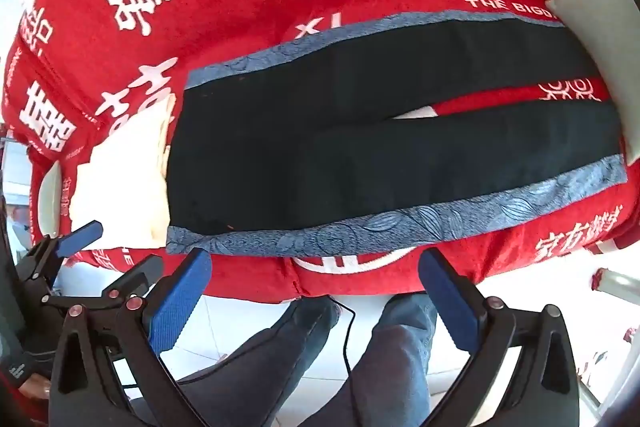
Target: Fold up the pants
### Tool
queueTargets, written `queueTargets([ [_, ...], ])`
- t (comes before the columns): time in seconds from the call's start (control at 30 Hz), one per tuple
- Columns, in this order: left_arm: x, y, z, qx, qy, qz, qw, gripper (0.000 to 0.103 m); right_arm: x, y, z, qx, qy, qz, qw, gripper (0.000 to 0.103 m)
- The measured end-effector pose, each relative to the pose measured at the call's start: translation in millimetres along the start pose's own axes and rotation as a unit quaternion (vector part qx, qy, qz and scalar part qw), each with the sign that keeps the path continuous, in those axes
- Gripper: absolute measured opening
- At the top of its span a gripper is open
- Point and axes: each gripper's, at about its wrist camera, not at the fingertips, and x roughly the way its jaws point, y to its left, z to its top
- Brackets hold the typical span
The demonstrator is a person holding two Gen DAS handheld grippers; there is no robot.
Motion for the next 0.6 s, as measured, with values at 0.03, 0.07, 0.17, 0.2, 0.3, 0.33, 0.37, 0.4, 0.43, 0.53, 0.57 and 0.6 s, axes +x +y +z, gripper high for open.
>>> queueTargets([
  [0.03,0,1,-1,-0.002,0.001,0.004,1.0000,0.103,2,3,1,-0.004,0.010,0.001,1.000,0.103],
  [0.07,0,4,0,-0.002,0.001,0.008,1.0000,0.103,5,7,1,-0.009,0.023,-0.002,1.000,0.103],
  [0.17,2,10,0,-0.013,0.001,0.017,0.9998,0.103,20,6,3,-0.013,0.047,-0.032,0.998,0.103],
  [0.2,2,12,1,-0.018,0.002,0.017,0.9997,0.103,22,6,2,-0.013,0.052,-0.040,0.998,0.103],
  [0.3,3,18,1,-0.031,0.008,0.021,0.9993,0.103,25,5,1,-0.014,0.061,-0.052,0.997,0.103],
  [0.33,5,20,2,-0.035,0.011,0.019,0.9991,0.103,26,5,1,-0.015,0.061,-0.056,0.996,0.103],
  [0.37,5,21,2,-0.038,0.013,0.020,0.9990,0.103,26,4,1,-0.015,0.061,-0.060,0.996,0.103],
  [0.4,6,22,2,-0.040,0.013,0.023,0.9988,0.103,26,4,1,-0.016,0.061,-0.064,0.996,0.103],
  [0.43,6,23,2,-0.041,0.014,0.026,0.9987,0.103,26,4,2,-0.015,0.058,-0.064,0.996,0.103],
  [0.53,6,24,3,-0.046,0.013,0.031,0.9984,0.103,26,4,4,-0.017,0.058,-0.070,0.996,0.103],
  [0.57,5,24,4,-0.047,0.013,0.032,0.9983,0.103,26,5,5,-0.018,0.059,-0.073,0.995,0.103],
  [0.6,6,24,4,-0.047,0.013,0.032,0.9983,0.103,27,4,6,-0.019,0.060,-0.074,0.995,0.103],
])
